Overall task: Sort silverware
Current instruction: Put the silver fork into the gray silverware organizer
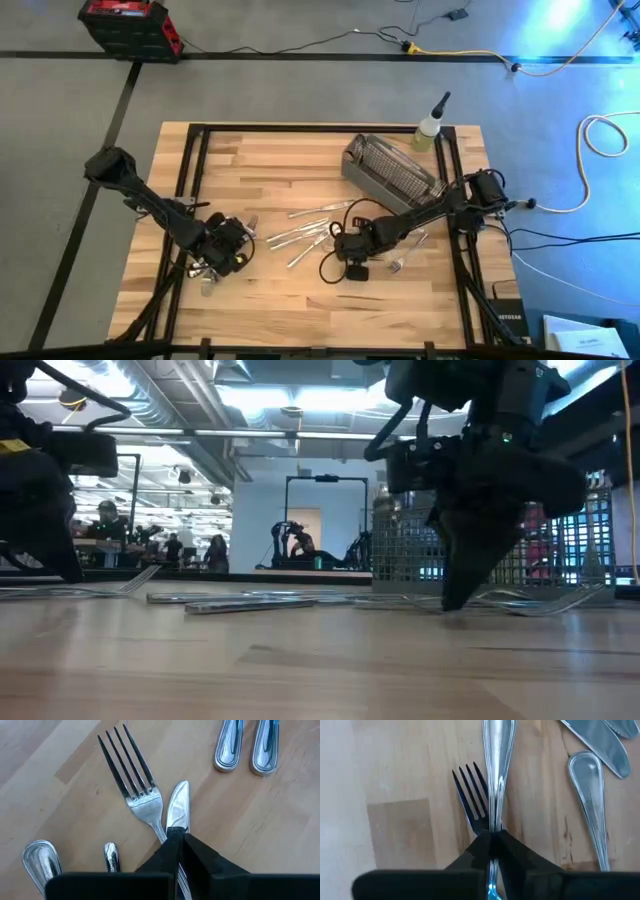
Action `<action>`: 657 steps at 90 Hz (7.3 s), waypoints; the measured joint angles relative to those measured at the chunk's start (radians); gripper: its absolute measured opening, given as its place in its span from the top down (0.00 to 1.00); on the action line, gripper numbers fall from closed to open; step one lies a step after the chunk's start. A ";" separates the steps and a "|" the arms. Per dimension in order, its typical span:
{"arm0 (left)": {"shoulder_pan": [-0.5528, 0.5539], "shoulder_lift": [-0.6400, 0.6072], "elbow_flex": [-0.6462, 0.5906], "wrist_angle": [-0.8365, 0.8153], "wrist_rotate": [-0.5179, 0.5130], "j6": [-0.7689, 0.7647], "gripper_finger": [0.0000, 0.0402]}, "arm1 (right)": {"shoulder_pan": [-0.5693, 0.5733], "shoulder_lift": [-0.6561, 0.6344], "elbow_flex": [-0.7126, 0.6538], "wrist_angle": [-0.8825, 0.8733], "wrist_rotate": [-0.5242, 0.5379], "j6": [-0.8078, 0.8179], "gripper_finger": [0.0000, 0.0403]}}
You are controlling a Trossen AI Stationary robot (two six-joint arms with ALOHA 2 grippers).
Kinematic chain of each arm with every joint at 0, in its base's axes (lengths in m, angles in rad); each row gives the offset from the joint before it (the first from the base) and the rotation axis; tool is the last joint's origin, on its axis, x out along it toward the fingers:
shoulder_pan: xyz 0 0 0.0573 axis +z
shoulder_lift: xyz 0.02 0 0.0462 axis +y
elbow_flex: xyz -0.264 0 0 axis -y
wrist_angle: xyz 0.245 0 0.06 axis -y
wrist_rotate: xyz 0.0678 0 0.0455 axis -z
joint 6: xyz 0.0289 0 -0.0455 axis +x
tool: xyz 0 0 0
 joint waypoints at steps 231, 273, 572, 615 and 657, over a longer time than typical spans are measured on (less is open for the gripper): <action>0.003 0.000 0.000 0.004 -0.086 0.000 0.98 | 0.139 -0.414 0.267 -1.044 0.978 -1.303 1.00; 0.002 0.000 0.000 -0.001 -0.086 0.000 0.98 | 0.248 -0.429 0.267 -1.044 0.923 -1.035 1.00; 0.535 0.573 0.799 1.079 0.231 2.955 0.46 | 0.093 -0.986 -0.409 0.028 0.469 0.369 1.00; 0.580 0.591 0.802 0.930 0.227 2.987 0.46 | 0.045 -0.946 -0.409 0.055 0.364 0.334 1.00; 0.580 0.613 0.802 0.910 0.232 3.041 0.73 | 0.045 -0.922 -0.409 0.063 0.355 0.334 1.00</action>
